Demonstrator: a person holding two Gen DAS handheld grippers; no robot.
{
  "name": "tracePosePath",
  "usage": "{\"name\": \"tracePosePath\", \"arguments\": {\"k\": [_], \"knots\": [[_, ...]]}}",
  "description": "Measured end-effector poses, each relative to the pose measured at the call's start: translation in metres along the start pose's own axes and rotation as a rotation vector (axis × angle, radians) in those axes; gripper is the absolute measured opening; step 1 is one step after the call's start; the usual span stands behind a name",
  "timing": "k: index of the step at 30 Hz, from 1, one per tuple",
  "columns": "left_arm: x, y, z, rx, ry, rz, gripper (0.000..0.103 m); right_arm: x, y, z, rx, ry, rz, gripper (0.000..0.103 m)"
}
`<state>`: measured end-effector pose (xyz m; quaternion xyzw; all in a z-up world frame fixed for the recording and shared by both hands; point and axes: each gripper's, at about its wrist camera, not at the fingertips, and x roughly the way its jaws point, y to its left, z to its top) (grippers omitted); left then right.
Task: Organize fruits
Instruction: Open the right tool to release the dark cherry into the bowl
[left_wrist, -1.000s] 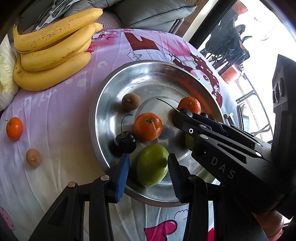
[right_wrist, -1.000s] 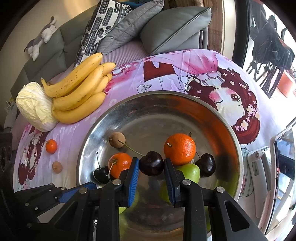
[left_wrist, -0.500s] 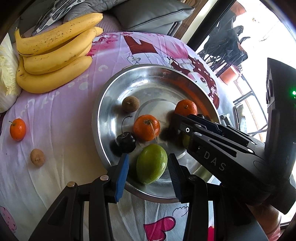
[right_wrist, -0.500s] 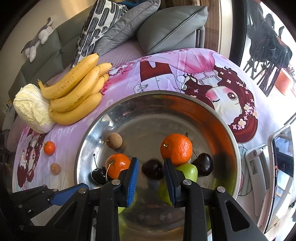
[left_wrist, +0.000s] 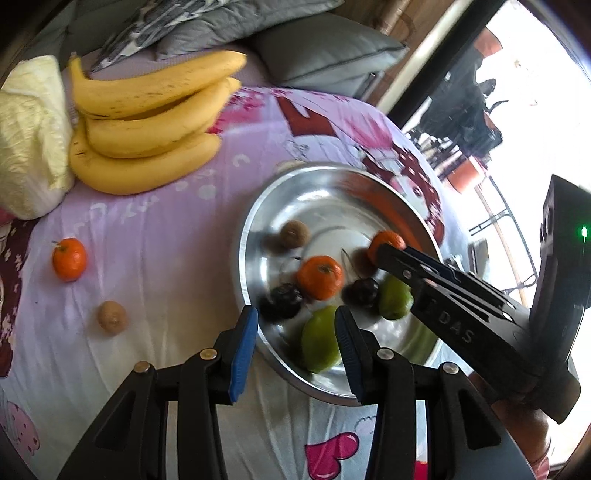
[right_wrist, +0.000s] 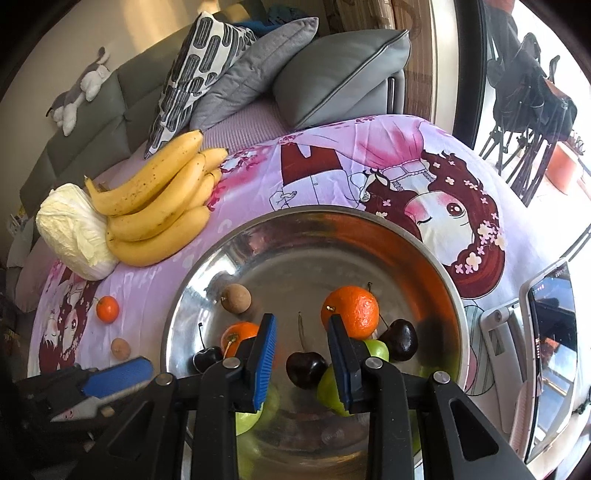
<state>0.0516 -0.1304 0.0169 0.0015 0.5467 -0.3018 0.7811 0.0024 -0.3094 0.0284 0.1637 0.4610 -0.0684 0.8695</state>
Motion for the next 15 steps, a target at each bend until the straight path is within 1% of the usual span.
{"name": "tracePosePath", "arguments": {"k": [2,4,7,9,12,14,15], "knots": [[-0.003,0.008,0.002,-0.032,-0.019,0.013,0.044,0.001,0.001,-0.001,-0.008,0.006,-0.002,0.032],[-0.006,0.019,0.003,-0.073,-0.045,0.044,0.044,0.002,0.004,-0.002,-0.024,0.014,0.001,0.032],[-0.006,0.034,0.004,-0.126,-0.060,0.087,0.044,0.001,0.010,-0.003,-0.051,0.019,0.003,0.032],[-0.003,0.042,0.005,-0.146,-0.058,0.119,0.044,-0.001,0.012,-0.003,-0.060,0.017,0.001,0.032],[0.001,0.050,0.004,-0.165,-0.050,0.146,0.044,-0.002,0.013,-0.003,-0.071,0.015,-0.014,0.032],[0.005,0.053,0.003,-0.174,-0.042,0.156,0.046,-0.003,0.014,-0.003,-0.073,0.017,-0.019,0.032],[0.005,0.053,0.002,-0.176,-0.039,0.161,0.049,-0.003,0.014,-0.003,-0.073,0.018,-0.021,0.032]]}}
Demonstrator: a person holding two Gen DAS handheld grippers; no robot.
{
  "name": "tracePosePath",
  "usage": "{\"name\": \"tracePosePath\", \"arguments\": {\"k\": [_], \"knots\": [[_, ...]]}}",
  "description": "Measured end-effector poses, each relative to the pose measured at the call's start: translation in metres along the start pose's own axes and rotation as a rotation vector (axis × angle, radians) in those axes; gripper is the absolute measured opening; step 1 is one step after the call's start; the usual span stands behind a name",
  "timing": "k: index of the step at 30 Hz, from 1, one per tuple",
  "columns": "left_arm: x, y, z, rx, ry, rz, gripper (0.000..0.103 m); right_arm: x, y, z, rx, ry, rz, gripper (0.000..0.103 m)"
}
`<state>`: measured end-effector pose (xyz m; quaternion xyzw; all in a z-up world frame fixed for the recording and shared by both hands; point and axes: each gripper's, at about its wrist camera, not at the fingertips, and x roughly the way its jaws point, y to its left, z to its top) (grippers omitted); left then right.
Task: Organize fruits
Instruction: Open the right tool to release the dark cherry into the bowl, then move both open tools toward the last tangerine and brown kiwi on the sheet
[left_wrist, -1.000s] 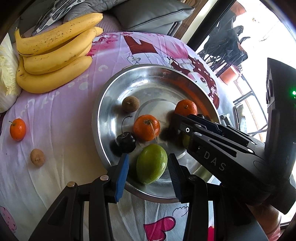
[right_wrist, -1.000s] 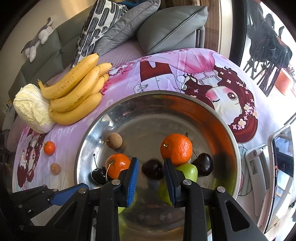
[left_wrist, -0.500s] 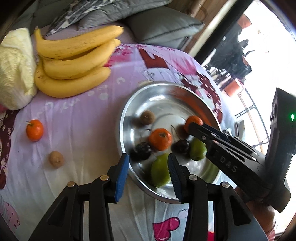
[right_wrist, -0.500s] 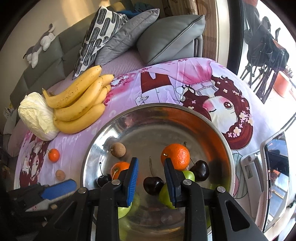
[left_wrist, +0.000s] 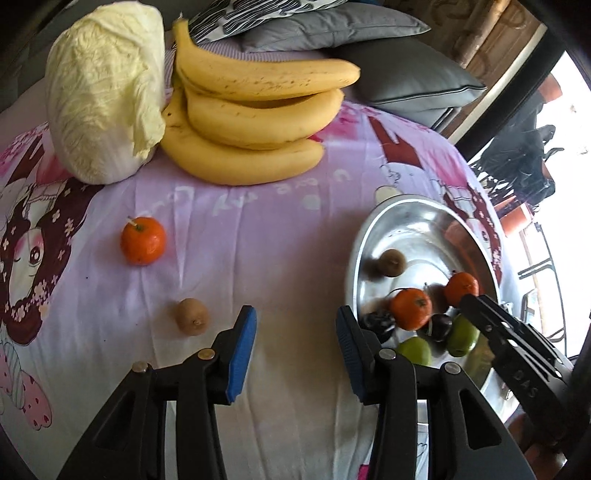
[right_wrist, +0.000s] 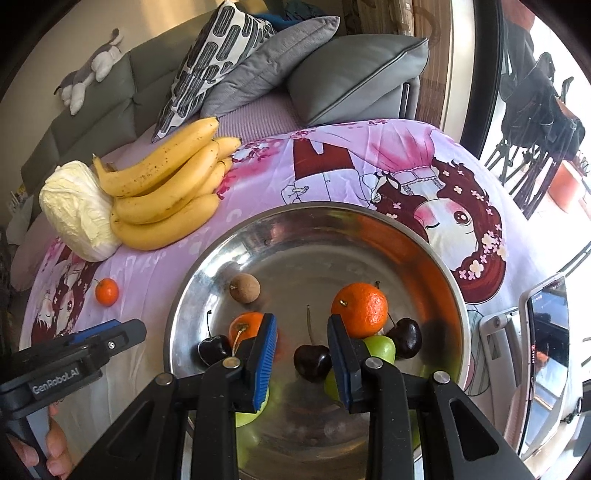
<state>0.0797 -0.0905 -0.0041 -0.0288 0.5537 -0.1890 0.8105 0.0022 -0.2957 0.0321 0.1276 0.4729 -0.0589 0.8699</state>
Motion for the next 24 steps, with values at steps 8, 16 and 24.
{"name": "tracePosePath", "arguments": {"k": [8,16,24], "knots": [[0.011,0.008,0.000,-0.036,0.016,0.060,0.083,-0.001,0.001,0.001,-0.024,-0.006,-0.048,0.060],[0.009,0.018,-0.002,-0.068,-0.001,0.113,0.087,-0.003,0.004,0.002,-0.050,-0.005,-0.079,0.075],[0.005,0.025,-0.002,-0.098,-0.023,0.146,0.097,0.000,0.000,0.001,-0.038,-0.001,-0.089,0.086]]}}
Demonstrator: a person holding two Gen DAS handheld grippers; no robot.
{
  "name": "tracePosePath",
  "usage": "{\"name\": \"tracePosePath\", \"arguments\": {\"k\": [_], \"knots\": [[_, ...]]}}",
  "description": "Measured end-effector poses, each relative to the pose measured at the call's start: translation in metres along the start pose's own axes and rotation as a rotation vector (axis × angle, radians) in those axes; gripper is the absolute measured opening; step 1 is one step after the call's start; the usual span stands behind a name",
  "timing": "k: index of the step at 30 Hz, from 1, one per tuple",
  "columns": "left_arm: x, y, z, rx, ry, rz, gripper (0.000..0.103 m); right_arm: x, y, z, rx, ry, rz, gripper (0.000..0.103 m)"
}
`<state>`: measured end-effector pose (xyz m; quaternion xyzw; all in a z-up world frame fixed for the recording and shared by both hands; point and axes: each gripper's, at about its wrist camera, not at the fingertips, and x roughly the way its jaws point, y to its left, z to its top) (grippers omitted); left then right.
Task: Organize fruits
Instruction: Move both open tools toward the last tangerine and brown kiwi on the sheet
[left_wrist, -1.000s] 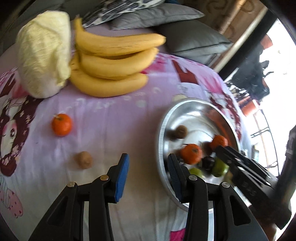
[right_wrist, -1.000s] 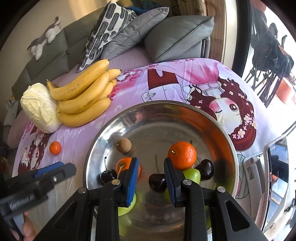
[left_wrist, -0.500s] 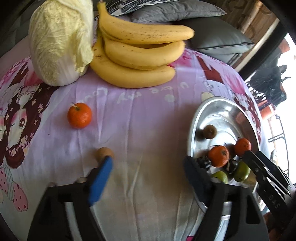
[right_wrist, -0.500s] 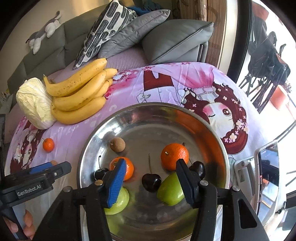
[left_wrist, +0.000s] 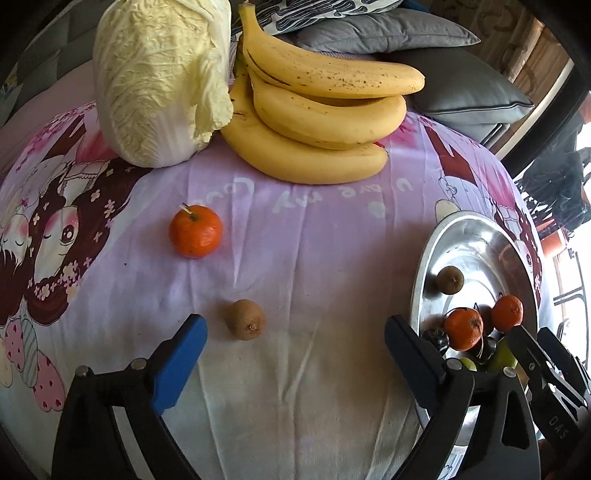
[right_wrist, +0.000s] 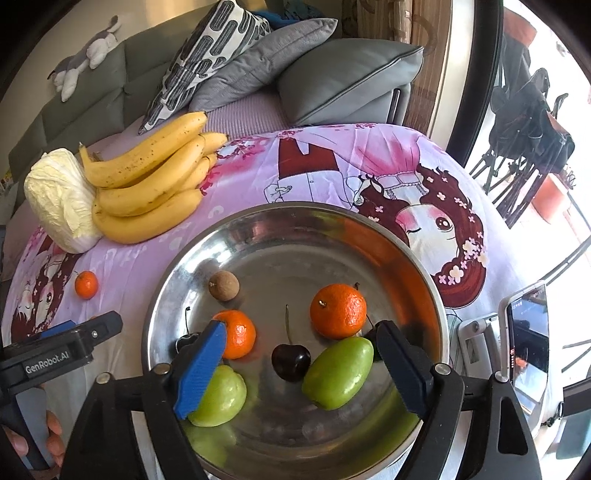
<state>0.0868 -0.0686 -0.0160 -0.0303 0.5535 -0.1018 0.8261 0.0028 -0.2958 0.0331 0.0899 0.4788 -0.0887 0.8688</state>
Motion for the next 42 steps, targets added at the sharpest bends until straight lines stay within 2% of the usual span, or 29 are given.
{"name": "tracePosePath", "arguments": {"k": [4,11,24,42], "knots": [[-0.003,0.000,0.000,0.006,-0.011,0.006,0.097,-0.001,0.000,0.000,-0.002,-0.010,0.000,0.098],[-0.006,-0.001,-0.001,0.013,-0.015,0.008,0.097,-0.001,0.003,-0.001,-0.010,-0.013,0.005,0.103],[-0.014,0.001,0.002,0.012,-0.053,0.015,0.097,-0.003,0.010,0.000,-0.023,-0.036,0.033,0.103],[-0.034,0.039,0.012,-0.053,-0.117,0.042,0.097,-0.001,0.060,-0.001,-0.116,-0.053,0.125,0.103]]}}
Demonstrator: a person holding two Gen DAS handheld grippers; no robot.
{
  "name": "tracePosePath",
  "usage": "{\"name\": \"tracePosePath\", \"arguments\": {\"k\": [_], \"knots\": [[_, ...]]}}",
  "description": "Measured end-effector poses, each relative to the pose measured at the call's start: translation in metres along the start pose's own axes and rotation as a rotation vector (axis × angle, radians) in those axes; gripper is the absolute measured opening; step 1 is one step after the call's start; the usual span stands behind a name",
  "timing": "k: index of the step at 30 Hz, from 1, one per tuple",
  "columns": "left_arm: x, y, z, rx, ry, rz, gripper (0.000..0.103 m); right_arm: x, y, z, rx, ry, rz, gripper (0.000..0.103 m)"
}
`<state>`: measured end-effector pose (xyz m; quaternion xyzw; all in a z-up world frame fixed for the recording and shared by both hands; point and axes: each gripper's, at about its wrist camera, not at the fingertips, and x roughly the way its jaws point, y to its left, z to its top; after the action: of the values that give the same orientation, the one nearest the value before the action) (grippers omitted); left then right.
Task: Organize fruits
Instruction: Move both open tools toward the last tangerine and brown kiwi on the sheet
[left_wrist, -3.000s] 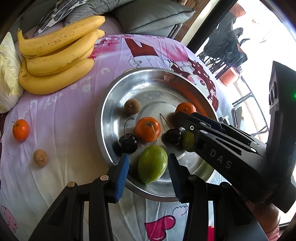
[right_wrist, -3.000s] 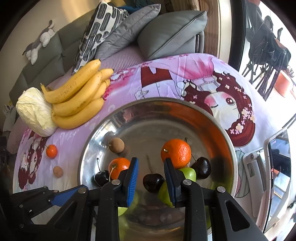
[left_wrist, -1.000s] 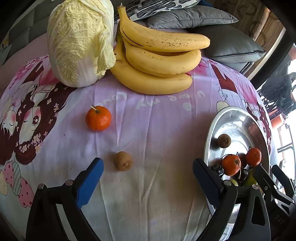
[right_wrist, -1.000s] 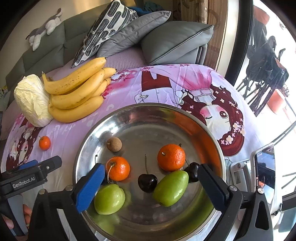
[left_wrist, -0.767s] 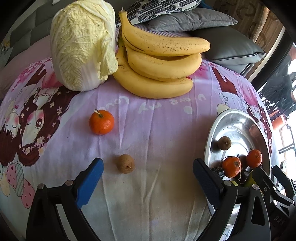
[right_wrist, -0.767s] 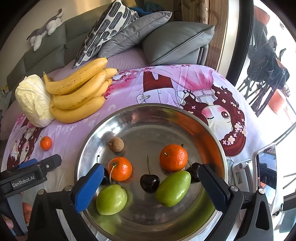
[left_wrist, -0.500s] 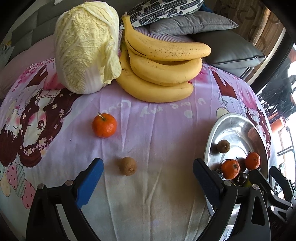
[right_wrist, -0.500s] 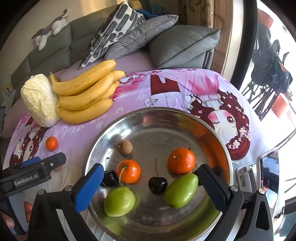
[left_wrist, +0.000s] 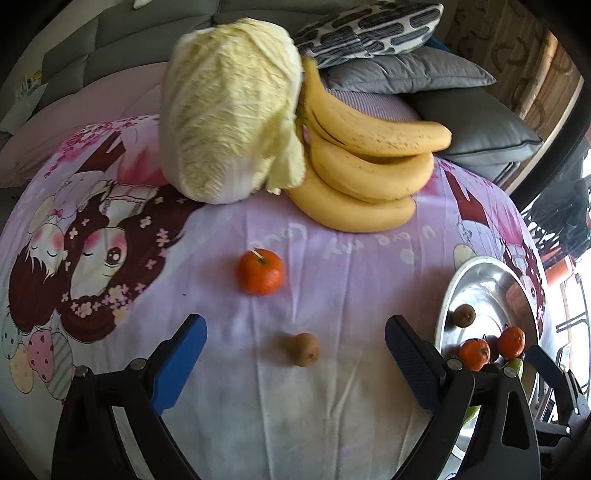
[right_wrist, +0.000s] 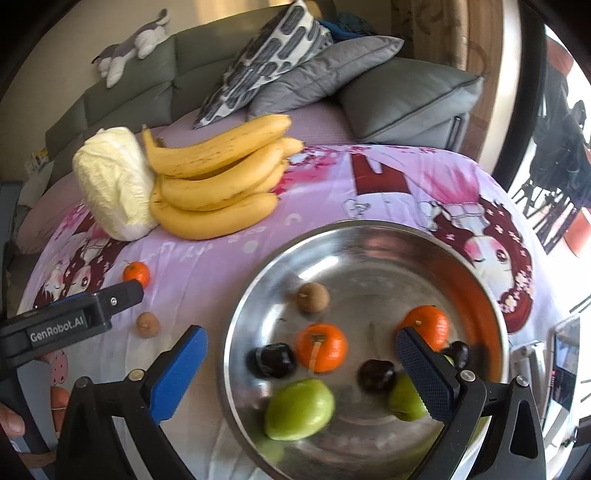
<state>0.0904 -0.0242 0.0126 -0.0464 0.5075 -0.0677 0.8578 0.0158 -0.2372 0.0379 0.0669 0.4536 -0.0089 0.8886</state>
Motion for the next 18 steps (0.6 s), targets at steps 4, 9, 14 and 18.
{"name": "tracePosePath", "arguments": {"k": [4,9,14,18], "knots": [[-0.001,0.012,0.003,-0.029,-0.004,-0.001,0.097,0.004,0.014,0.000,-0.017,-0.003,0.034,0.103],[-0.004,0.028,0.007,-0.057,-0.008,0.008,0.097,0.011,0.033,-0.001,-0.059,0.016,0.055,0.103],[-0.006,0.041,0.010,-0.059,-0.003,0.024,0.097,0.015,0.046,0.000,-0.074,0.022,0.075,0.103],[-0.006,0.047,0.012,-0.042,0.007,0.028,0.097,0.017,0.060,0.001,-0.096,0.017,0.093,0.103]]}}
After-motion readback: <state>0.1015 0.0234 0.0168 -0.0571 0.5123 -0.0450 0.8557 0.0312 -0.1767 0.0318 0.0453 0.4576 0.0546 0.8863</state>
